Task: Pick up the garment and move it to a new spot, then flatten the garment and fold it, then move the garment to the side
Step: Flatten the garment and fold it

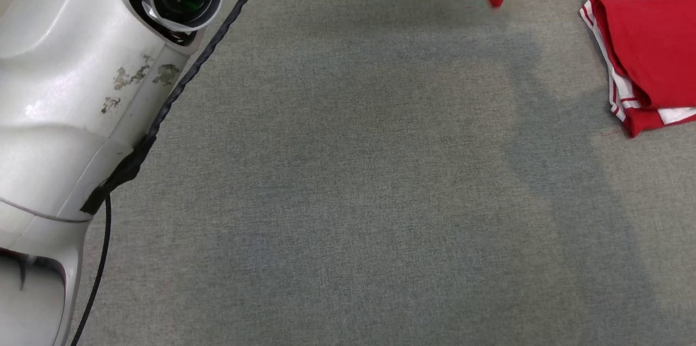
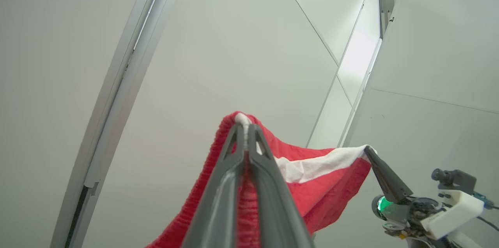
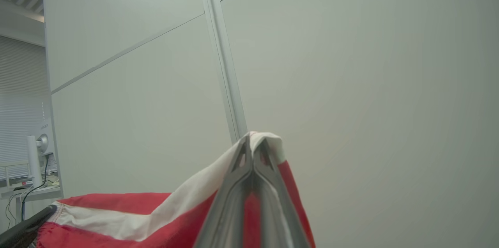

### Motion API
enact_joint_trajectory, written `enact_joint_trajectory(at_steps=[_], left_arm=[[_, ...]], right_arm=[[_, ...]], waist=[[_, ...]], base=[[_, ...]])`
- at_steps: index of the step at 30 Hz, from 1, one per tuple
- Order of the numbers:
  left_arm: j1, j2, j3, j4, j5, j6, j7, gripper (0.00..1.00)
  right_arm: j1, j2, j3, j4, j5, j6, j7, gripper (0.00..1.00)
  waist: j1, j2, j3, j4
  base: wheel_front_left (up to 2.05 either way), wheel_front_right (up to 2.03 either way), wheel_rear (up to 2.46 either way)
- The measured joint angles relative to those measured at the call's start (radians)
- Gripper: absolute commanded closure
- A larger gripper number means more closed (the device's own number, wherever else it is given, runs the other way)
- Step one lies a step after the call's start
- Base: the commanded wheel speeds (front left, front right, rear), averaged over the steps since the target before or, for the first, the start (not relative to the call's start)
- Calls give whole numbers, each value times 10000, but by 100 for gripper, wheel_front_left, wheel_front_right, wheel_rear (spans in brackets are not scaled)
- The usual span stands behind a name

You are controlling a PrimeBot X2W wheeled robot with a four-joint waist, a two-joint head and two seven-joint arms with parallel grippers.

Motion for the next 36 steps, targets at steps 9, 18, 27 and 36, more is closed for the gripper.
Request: enact_joint_trajectory(at_steps=[9,18,27,36], left_arm=[[2711,838,-1011,-1534,-157,-12,-303,100],[7887,1179,-1218,-2274,663,-12,-318,100],[10666,1438,-468,-2658,2328,-13,-318,100],[12390,2378,-692,-3229,2357,-13,-299,100]], right_arm=[[3074,-815,211,-976,-25,0,-13,100],[9020,-462,780,-1298,316,0,-13,100],[11309,-861,639,-2069,1289,0,290,100],[13508,-1889,115,-3963,2230,2,1267,100]], waist=[[0,0,-3,392],[0,0,-261,649],[0,0,-936,668],[0,0,-1644,855]], base=[[0,0,0],[0,0,0],[0,0,0],[0,0,0]])
